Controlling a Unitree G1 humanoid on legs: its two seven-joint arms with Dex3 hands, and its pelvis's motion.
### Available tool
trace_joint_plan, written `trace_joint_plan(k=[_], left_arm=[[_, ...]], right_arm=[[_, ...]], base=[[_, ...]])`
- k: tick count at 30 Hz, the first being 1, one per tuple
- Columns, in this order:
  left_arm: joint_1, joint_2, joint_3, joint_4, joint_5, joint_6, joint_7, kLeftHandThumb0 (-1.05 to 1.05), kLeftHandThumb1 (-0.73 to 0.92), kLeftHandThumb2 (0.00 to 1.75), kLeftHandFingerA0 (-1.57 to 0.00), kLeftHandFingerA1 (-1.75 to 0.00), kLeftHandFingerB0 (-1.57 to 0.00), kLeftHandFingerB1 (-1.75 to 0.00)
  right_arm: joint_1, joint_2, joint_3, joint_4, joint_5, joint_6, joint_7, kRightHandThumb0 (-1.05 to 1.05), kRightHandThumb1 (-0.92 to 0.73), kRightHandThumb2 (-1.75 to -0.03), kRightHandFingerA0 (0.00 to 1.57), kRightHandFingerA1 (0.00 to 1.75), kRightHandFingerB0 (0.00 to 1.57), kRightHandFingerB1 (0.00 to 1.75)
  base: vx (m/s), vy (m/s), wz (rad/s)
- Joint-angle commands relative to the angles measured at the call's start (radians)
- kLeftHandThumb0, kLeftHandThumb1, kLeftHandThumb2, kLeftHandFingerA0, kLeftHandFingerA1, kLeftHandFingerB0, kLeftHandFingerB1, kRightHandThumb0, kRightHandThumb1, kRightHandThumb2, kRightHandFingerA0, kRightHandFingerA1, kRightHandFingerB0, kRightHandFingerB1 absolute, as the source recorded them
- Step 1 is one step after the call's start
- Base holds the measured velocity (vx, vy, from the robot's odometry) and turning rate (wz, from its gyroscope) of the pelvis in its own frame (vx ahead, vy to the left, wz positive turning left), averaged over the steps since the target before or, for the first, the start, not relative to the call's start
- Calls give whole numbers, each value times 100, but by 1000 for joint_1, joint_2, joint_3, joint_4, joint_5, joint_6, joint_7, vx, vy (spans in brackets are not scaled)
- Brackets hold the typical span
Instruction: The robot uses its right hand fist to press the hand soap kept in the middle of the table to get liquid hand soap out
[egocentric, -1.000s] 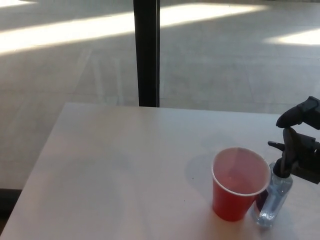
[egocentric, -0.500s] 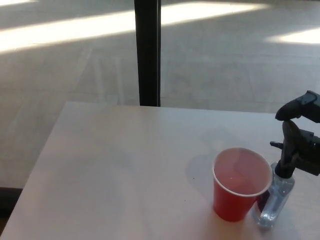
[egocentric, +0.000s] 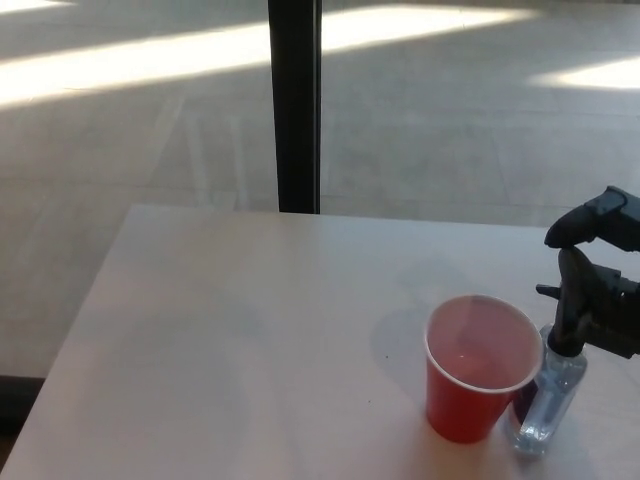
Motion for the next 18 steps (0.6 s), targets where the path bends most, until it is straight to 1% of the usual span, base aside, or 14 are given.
trace_joint_plan(k=[1, 4, 5, 6, 7, 8, 10, 11, 12, 14, 15, 16, 17, 18], left_arm=[[6, 21, 3, -1, -7, 24, 11, -18, 36, 86, -79, -94, -58, -79], [2, 23, 1, 13, -3, 22, 17, -18, 36, 85, -80, -95, -58, -78], [-4, 26, 4, 34, -6, 7, 11, -17, 35, 86, -82, -96, -57, -79], [-3, 28, 4, 36, -7, 6, 10, -17, 35, 86, -82, -96, -57, -79], [1, 29, 4, 37, -7, -2, 1, -18, 35, 87, -80, -95, -56, -78], [9, 29, 7, 26, -11, 0, -3, -17, 35, 88, -80, -95, -56, -79], [7, 32, 0, 35, -4, -3, -1, -18, 36, 87, -80, -94, -56, -78], [0, 34, 0, 47, -3, -3, 1, -18, 36, 86, -82, -96, -57, -78], [-7, 36, -2, 62, -1, -9, 3, -18, 35, 85, -85, -98, -58, -79], [-9, 36, -3, 79, 0, -18, 4, -18, 35, 85, -85, -98, -58, -79], [-13, 35, -1, 79, -4, -15, 6, -18, 34, 86, -85, -99, -59, -80], [-15, 36, -1, 82, -5, -16, 6, -18, 34, 86, -85, -99, -59, -80], [-16, 34, 1, 80, -8, -14, 6, -18, 36, 87, -79, -95, -55, -77], [-11, 30, 3, 70, -12, -12, 5, -19, 36, 87, -79, -94, -56, -78]], right_arm=[[-33, -26, -29, 35, 49, 180, -2, -25, -61, -109, 99, 175, 60, 160], [-81, -33, -60, 32, 67, 205, -9, -25, -61, -108, 99, 175, 61, 161], [-114, -49, -81, 34, 80, 213, -2, -27, -62, -106, 98, 175, 71, 147], [-116, -46, -79, 38, 78, 213, -2, -27, -62, -106, 98, 175, 71, 147], [-141, -48, -104, 34, 104, 246, -11, -27, -64, -105, 98, 175, 71, 142], [-151, -41, -120, 22, 122, 281, -28, -25, -64, -108, 98, 175, 72, 140], [-146, -41, -124, 19, 118, 285, -20, -25, -64, -109, 99, 175, 73, 140], [-119, -36, -120, 18, 113, 270, -5, -24, -63, -111, 97, 175, 71, 145], [-96, -28, -114, 24, 104, 264, -1, -24, -64, -108, 97, 175, 70, 146], [-81, -25, -112, 13, 101, 279, -7, -24, -64, -108, 97, 175, 70, 146], [-71, 0, -119, 24, 115, 297, -22, -24, -64, -108, 98, 175, 70, 146], [-70, 4, -122, 24, 116, 303, -24, -24, -64, -108, 98, 175, 70, 146], [-62, 8, -116, 22, 113, 314, -27, -24, -67, -105, 100, 175, 59, 161], [-46, 13, -101, 19, 105, 328, -33, -25, -65, -107, 100, 175, 60, 164]], base=[[0, 0, 0], [0, 0, 0], [0, 0, 0], [0, 0, 0], [0, 0, 0], [0, 0, 0], [0, 0, 0], [0, 0, 0], [0, 0, 0], [0, 0, 0], [0, 0, 0], [0, 0, 0], [0, 0, 0], [0, 0, 0]])
